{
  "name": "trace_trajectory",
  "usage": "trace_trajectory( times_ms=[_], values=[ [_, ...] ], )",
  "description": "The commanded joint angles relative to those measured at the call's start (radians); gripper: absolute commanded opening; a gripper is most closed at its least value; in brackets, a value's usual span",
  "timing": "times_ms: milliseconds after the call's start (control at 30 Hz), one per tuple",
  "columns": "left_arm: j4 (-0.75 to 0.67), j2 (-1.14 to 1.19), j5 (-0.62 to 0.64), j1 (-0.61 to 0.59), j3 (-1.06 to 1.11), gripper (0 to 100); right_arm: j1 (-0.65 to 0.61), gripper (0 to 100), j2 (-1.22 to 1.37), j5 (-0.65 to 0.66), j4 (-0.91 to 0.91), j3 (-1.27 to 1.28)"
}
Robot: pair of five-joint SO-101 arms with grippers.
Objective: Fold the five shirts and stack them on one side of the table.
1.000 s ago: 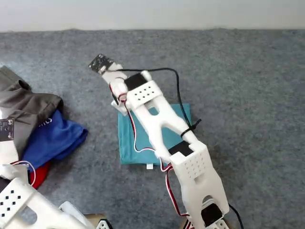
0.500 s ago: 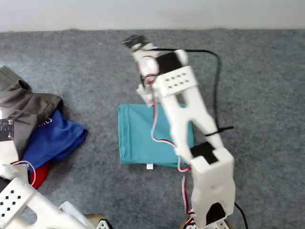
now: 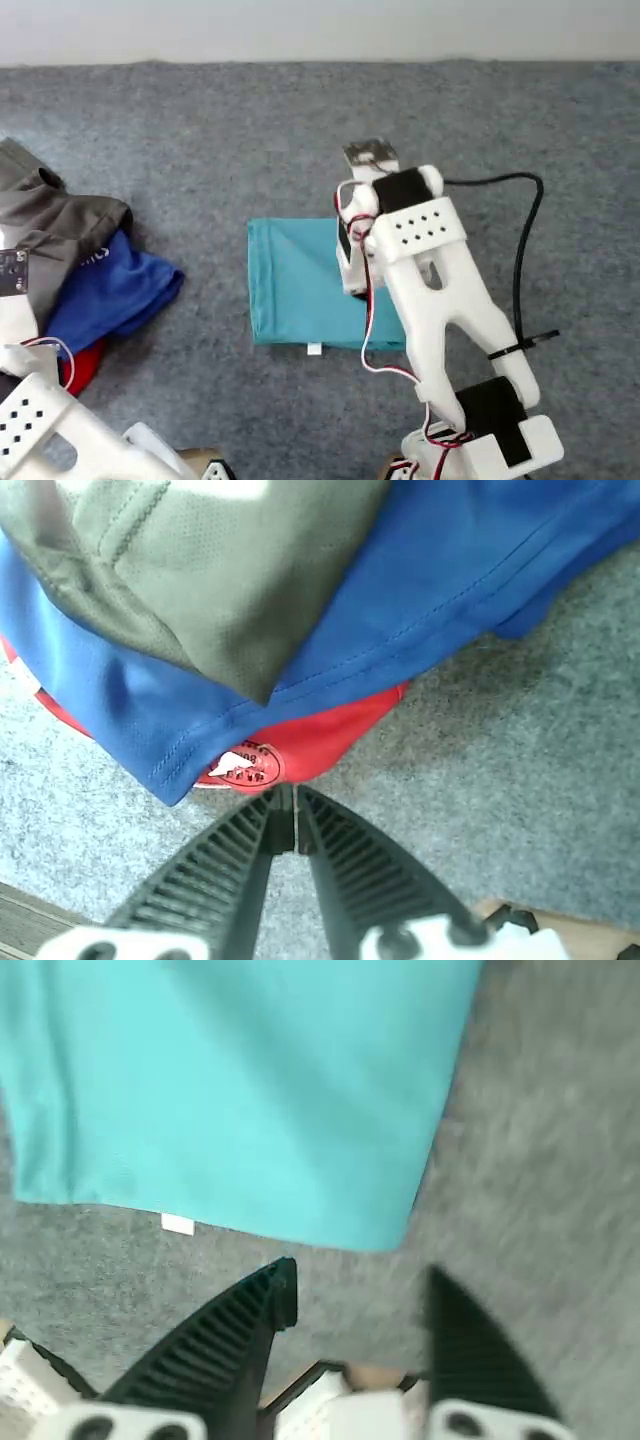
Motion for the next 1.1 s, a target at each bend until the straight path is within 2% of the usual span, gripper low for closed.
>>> trace_trajectory(
  times_ms=[0, 433, 667, 767, 900, 933, 1000, 1067],
  values=[
    [-0.006, -0.005, -0.002, 0.003, -0.005, 2, 0.008, 36.6, -0.013, -0.069, -0.07, 0.058],
    [-0.014, -0.005, 0.054, 0.006, -0.005, 2, -0.038, 33.2, 0.295, -0.074, -0.346, 0.132],
    [-0.066, -0.005, 0.054, 0.008, -0.01, 2, -0.021, 32.4, 0.487, -0.106, -0.41, 0.129],
    [-0.091, -0.005, 0.054, 0.009, -0.01, 2, -0.033, 25.1, 0.533, -0.1, -0.426, 0.127],
    [-0.107, -0.005, 0.054, 0.009, -0.005, 2, -0.038, 2.8, 0.545, -0.008, -0.406, 0.077],
    [-0.107, -0.003, 0.054, 0.009, -0.004, 2, -0.035, 0.0, 0.544, 0.018, -0.401, 0.068],
    [-0.107, -0.003, 0.054, 0.009, -0.002, 2, -0.027, 4.1, 0.536, 0.043, -0.387, 0.06],
    [-0.107, -0.002, 0.054, 0.009, -0.002, 2, -0.024, 0.3, 0.535, 0.043, -0.346, 0.034]
  ],
)
